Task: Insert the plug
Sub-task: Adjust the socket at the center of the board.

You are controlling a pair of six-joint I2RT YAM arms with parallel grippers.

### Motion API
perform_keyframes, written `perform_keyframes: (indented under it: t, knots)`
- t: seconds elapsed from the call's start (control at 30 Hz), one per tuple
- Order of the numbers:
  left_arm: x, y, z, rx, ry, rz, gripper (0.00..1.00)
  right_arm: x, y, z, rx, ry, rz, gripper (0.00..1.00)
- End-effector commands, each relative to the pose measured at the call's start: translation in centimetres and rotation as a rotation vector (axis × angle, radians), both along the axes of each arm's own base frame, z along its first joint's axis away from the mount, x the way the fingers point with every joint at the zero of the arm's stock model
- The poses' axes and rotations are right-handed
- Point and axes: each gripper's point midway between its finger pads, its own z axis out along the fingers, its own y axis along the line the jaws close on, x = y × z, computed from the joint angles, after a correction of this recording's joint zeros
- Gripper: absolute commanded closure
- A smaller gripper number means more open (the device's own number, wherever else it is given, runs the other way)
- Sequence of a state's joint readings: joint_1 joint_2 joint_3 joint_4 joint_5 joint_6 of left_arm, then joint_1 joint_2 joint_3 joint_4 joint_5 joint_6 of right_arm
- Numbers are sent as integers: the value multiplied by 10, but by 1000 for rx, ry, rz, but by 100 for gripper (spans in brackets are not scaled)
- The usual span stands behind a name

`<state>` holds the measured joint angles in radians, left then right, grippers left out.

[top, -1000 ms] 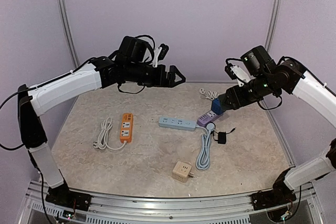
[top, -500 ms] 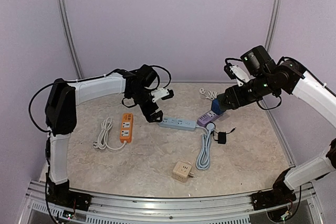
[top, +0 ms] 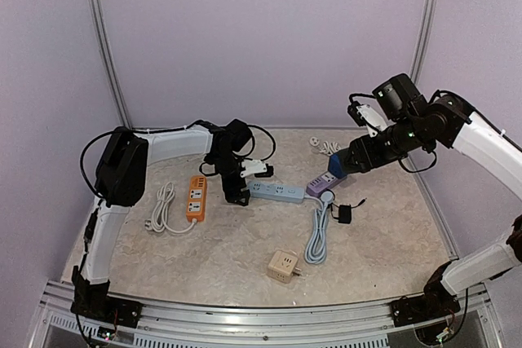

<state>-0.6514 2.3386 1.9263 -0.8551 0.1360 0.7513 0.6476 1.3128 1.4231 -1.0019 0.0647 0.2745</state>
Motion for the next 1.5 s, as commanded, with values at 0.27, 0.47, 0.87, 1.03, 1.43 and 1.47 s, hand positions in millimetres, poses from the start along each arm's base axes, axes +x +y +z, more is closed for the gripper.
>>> perform_keyframes:
  t: [0.27, 0.47, 0.87, 1.03, 1.43, 1.47]
  knots:
    - [4, -28, -9, -109, -26, -146, 14, 3, -1, -6, -4, 4, -5, 100]
    - [0, -29, -16, -113, 14, -139, 36, 3, -3, -4, -6, 3, -10, 100]
    - [-54, -26, -32, -20, 146, 12, 74, 7, 7, -19, 4, 32, 8, 100]
    - [-81, -19, -36, 106, 110, 133, 73, 14, 16, -23, 15, 45, 16, 100]
    - [-137, -34, -40, 78, 208, 396, 63, 24, 39, -42, 33, 99, 72, 100]
    - [-135, -37, -33, 54, 194, 412, 54, 25, 40, -42, 34, 98, 76, 100]
